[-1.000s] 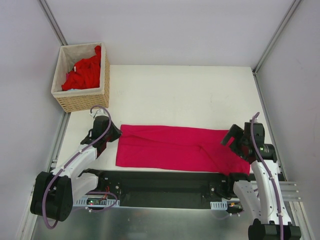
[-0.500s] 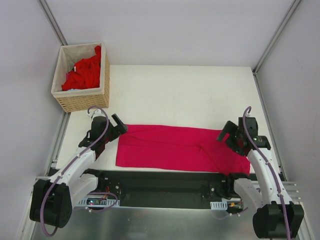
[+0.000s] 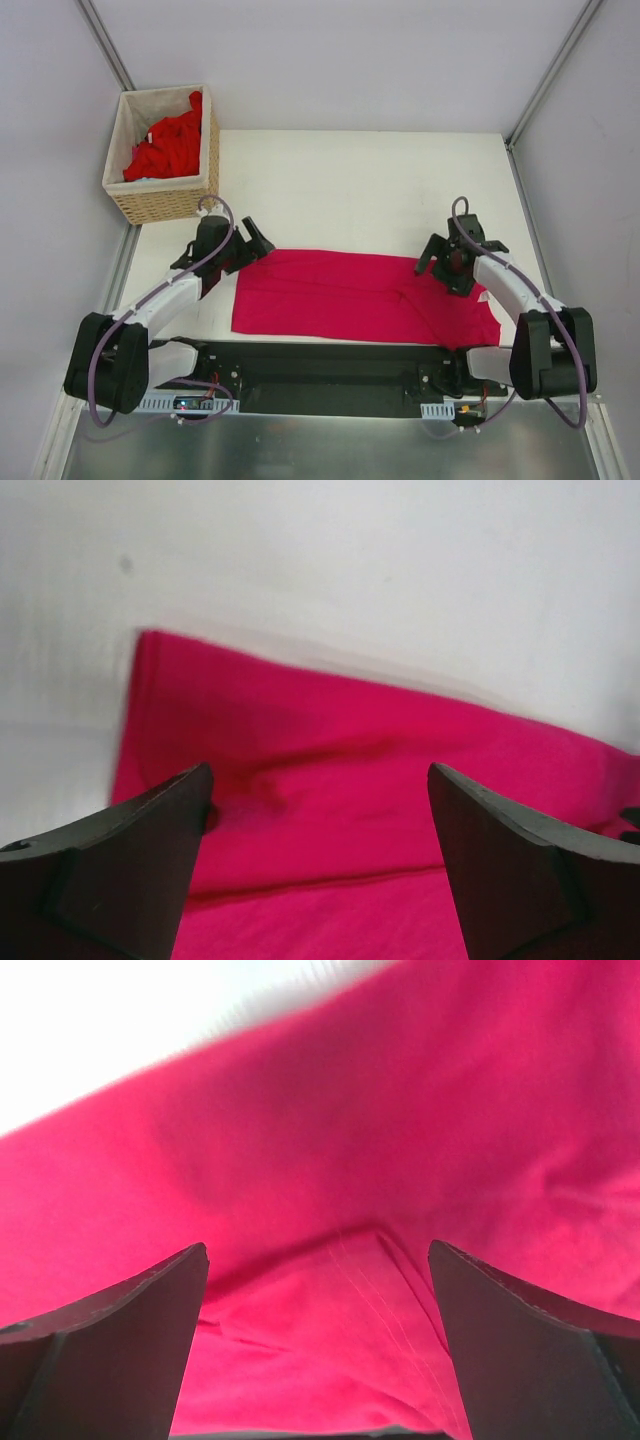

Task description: Fold and stack the t-shirts

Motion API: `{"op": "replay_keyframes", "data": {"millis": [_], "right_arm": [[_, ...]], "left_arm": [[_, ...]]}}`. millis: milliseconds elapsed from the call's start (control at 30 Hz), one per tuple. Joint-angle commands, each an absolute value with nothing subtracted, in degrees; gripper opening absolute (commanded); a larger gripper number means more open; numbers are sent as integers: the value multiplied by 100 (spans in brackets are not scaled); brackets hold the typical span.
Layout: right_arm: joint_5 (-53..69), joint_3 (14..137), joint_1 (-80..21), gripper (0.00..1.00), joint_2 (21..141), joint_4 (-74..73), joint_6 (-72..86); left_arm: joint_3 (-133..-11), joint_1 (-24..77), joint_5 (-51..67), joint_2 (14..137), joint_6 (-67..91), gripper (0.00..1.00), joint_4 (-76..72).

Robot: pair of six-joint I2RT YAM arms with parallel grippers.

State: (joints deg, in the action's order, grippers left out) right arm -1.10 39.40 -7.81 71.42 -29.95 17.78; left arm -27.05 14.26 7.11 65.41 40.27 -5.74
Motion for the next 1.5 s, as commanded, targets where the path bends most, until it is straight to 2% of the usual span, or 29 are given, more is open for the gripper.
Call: {"op": "replay_keyframes", "data": {"millis": [0, 333, 700, 1167, 1467], "right_arm": [[-123, 4481, -835, 96, 7391, -2628, 1890], [-237, 5001, -949, 96, 7260, -2971, 1749], [-404, 5010, -967, 96, 7347, -2988, 1644], [-422, 4940, -975, 96, 7506, -2848, 1635], [-492, 4974, -967, 96, 7462, -2883, 1600]], "left_arm": [[-3550, 1556, 1116, 6688, 3833, 88, -1099], [-4438, 1564, 975, 6477, 3489, 89, -475], [-3806, 1723, 1213, 7443, 3981, 88, -1116], [-3463, 1723, 791, 7435, 4017, 87, -879], [-3392, 1714, 431, 7848, 4122, 87, -861]]}}
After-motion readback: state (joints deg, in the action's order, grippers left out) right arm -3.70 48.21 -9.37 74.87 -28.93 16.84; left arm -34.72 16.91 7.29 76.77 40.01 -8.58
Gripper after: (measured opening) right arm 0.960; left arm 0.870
